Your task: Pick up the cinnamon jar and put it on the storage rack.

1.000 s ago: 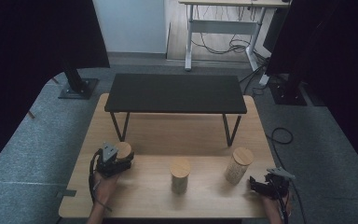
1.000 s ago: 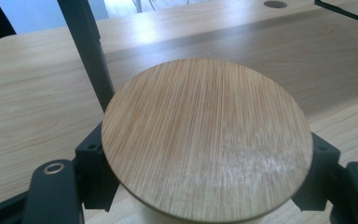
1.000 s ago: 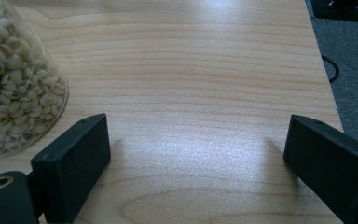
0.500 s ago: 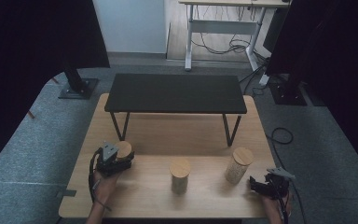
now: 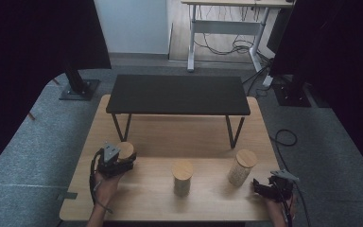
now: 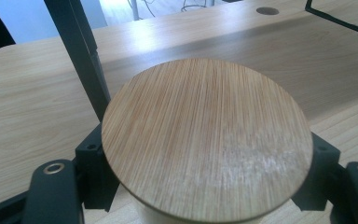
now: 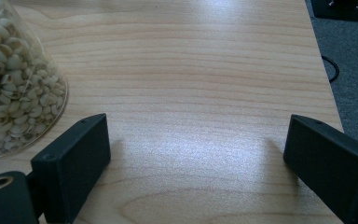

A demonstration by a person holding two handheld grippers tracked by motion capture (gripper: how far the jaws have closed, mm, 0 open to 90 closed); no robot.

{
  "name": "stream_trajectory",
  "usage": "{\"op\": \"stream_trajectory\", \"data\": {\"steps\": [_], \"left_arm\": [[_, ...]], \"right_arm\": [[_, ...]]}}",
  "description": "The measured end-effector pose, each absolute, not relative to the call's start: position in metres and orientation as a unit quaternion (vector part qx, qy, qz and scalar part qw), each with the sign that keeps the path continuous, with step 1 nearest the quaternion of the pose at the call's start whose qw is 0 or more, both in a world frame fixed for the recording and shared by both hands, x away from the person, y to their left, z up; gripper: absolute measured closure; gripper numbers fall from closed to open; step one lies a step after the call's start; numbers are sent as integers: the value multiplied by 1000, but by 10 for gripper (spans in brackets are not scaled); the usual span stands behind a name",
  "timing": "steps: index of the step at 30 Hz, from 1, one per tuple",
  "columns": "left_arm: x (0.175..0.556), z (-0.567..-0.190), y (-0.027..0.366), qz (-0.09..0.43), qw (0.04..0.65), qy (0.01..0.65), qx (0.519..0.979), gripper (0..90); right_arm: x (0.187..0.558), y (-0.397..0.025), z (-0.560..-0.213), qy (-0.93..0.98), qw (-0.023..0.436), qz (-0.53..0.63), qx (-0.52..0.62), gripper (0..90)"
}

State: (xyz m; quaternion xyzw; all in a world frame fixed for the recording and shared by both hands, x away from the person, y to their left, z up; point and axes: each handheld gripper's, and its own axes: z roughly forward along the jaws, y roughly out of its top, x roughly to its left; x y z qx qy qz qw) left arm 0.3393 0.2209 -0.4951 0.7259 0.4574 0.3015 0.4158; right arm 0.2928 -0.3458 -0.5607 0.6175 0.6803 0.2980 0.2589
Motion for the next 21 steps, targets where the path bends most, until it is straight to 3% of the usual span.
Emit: {"op": "stream_trajectory", "data": {"steps": [21], "left_arm": [[339,-487,221,298,421,457,725,254]], "right_arm": [[293,-346,-561,681,259,298,617,67]]}}
